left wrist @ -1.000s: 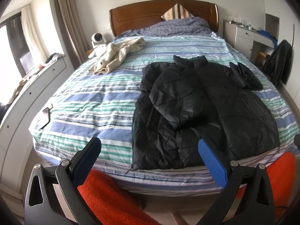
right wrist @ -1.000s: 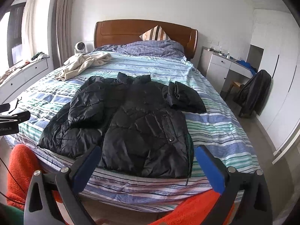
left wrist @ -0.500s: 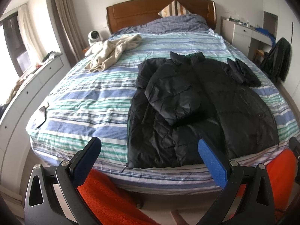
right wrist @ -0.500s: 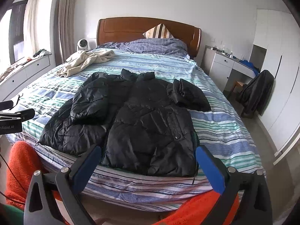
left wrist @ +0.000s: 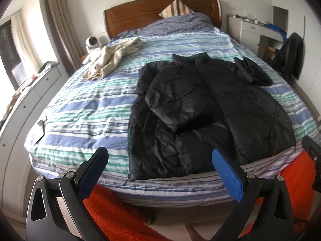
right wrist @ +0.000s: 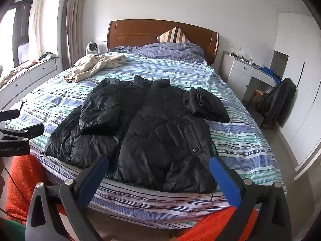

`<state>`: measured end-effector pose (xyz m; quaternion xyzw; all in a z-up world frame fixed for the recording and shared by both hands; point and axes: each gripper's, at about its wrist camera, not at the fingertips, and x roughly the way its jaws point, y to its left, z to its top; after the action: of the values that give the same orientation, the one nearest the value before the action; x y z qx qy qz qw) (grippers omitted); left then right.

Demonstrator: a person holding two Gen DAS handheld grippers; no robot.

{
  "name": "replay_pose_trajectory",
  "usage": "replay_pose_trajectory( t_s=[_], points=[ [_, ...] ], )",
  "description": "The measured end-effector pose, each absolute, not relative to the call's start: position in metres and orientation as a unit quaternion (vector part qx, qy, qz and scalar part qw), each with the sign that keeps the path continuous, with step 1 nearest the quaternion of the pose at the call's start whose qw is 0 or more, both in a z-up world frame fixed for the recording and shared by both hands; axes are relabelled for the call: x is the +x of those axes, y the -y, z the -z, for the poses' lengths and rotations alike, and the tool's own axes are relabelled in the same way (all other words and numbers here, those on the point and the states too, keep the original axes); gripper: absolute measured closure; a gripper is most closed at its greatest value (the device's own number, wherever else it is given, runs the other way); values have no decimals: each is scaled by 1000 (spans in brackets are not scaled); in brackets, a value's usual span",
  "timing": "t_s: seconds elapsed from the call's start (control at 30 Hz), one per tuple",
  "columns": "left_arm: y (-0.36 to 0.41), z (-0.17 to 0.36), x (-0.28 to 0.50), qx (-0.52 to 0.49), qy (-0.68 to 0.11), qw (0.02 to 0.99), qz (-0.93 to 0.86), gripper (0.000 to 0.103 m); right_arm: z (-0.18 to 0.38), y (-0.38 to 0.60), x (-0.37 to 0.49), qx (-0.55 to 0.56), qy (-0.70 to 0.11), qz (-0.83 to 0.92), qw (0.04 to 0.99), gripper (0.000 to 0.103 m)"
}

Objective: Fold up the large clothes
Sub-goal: 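Grasp a black jacket sleeve with the left tool and spread it outward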

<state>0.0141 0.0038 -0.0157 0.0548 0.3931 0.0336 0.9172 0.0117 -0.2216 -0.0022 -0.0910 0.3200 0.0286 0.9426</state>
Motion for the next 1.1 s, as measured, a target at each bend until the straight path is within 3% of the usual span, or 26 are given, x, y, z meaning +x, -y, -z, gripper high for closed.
replay_pose_trajectory(
  t_s=[0.3, 0.43, 0.57, 0.6, 0.67, 0.7, 0.73, 0.93, 1.1],
  points=[
    [-11, 35, 90, 39, -414, 901, 126, 0, 0, 233, 9, -82, -313, -15, 946, 0],
    [26, 79, 121, 161, -390, 894, 150, 0, 1, 242, 10, -52, -322, -12, 945, 0],
    [47, 129, 166, 226, -435, 857, 157, 0, 6, 249, 13, -43, -337, -11, 940, 0],
    [45, 139, 182, 211, -455, 851, 156, 4, 6, 249, 13, -43, -338, -9, 940, 0],
    [32, 148, 208, 151, -492, 845, 147, 49, 8, 249, 14, -42, -339, -7, 940, 0],
    [24, 146, 215, 118, -500, 845, 146, 80, 8, 249, 14, -42, -339, -7, 940, 0],
    [17, 139, 218, 87, -501, 848, 148, 93, 9, 249, 14, -41, -339, -7, 940, 0],
    [-70, 30, 210, 1, -418, 902, 109, 95, 20, 239, 18, -54, -355, -23, 933, 0],
    [-232, -61, 197, -68, -339, 938, -26, 94, 20, 228, 21, -63, -346, -39, 935, 0]
  ],
)
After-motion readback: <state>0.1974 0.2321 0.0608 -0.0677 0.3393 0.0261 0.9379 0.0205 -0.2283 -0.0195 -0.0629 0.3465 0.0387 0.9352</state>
